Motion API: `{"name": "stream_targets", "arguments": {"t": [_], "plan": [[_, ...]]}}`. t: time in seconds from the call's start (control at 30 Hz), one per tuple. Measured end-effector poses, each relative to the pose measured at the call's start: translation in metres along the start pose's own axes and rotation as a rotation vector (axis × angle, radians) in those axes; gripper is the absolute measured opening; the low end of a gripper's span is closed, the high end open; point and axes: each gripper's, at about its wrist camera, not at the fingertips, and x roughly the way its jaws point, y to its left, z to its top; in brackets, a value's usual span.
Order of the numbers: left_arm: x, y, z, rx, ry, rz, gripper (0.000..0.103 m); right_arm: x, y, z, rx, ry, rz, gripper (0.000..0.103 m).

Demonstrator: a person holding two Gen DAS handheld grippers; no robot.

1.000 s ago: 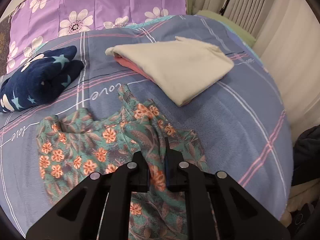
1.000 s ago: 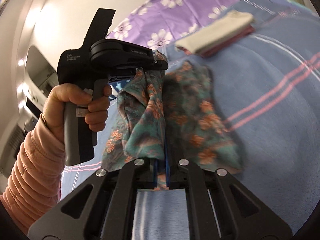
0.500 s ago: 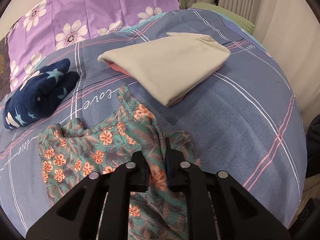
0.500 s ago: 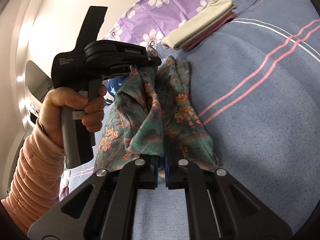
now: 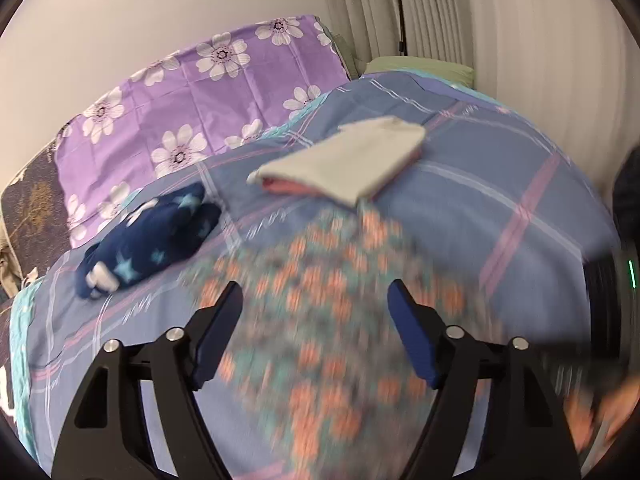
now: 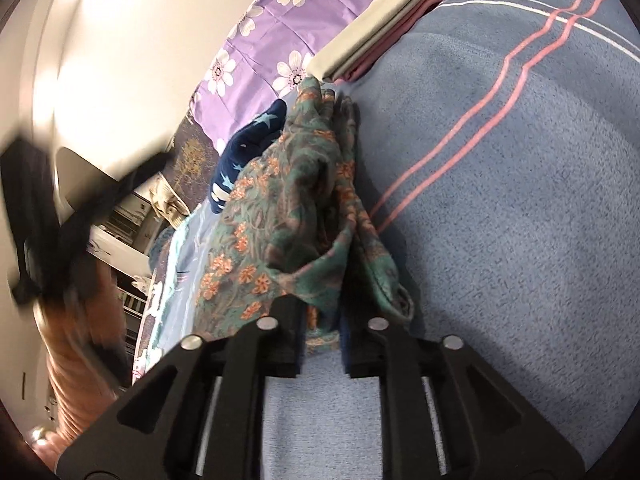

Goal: Fold small clothes
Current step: 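Carry the teal floral shirt with both grippers and lower it onto the bed, then open both grippers and release the folded shirt on the bed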

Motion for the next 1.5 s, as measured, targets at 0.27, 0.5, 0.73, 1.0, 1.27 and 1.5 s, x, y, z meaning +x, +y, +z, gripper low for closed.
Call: {"name": "stream_targets", "arguments": {"t": [0.27,0.5,0.73,1.0,1.27,1.5], "plan": [[-0.030,-0.012,-0.101,0.073,0.073,0.029,0.084,-0.001,0.001,0.003,0.001,-0.003,-0.013,0.023],[-0.002,-0.026,-0.111,0.109,0.083,0.163,0.084,-0.014,0.002,0.008,0.016,-0.054,-0.086,0.015],[-0.003,-0.019,-0.122,0.060,0.105,0.151,0.083,-0.016,0.001,0.006,-0.007,-0.044,-0.134,0.010],[-0.020,-0.003,-0.137,-0.026,0.117,0.131,0.083,-0.023,0.005,0.000,-0.015,-0.045,-0.129,0.021],[-0.036,0.008,-0.146,-0.081,0.098,0.146,0.084,-0.027,0.041,-0.028,-0.167,0.039,-0.113,0.033],[-0.044,0.031,-0.156,-0.175,0.094,0.181,0.084,0.033,0.110,-0.063,-0.518,0.229,-0.021,0.034]]}}
